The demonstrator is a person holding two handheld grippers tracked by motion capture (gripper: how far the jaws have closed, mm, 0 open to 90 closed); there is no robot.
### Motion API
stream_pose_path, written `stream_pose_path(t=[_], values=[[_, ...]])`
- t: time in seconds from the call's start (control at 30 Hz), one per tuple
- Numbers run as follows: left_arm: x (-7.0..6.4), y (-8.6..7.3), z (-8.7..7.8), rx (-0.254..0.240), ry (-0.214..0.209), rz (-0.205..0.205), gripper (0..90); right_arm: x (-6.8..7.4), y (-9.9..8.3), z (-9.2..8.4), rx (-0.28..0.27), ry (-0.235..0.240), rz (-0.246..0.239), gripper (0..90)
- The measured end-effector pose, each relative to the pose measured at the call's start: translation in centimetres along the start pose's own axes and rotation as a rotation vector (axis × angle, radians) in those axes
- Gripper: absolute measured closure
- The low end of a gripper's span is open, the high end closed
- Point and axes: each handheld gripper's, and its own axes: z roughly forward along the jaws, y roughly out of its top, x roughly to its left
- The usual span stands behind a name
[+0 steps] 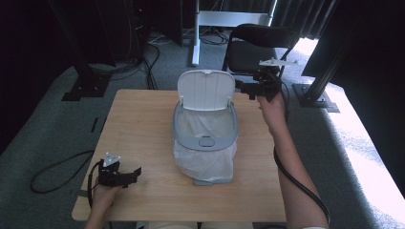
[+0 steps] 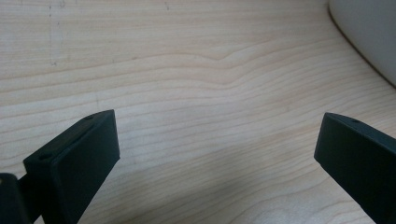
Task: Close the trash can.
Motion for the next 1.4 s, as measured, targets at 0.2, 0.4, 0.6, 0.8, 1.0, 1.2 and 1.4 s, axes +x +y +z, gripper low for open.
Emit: stream_pose_path(t=[0.2,0.4,0.6,0.8,1.0,1.2,1.4], values=[[0.3,-0.3,0.3,0.015,-0.002,-0.004,0.3,-0.2,2.2,0.0,0.005,0.119,0.085,15.8],[0.2,-0.5,0.6,0.025,0.009,-0.008,0.3,1.3,1.6,-1.5,-0.044,0.245,0.084,16.0],[0.0,-0.6,0.8,0.037,0.019,-0.001,0.3,4.2,-0.3,-2.0,-0.008,0.29,-0.036,15.9],[0.0,-0.5,0.8,0.033,0.017,-0.005,0.3,7.4,-3.1,-2.9,0.005,0.354,-0.153,13.0],[0.0,-0.4,1.1,0.043,0.02,-0.008,0.3,9.0,-4.9,-3.4,-0.006,0.403,-0.166,12.4],[0.0,-0.3,1.1,0.038,0.027,-0.008,0.3,10.4,-6.6,-3.3,0.03,0.371,-0.233,12.2],[-0.1,-0.4,1.3,0.045,0.033,0.0,0.3,10.9,-7.5,-2.7,0.053,0.307,-0.282,11.1]])
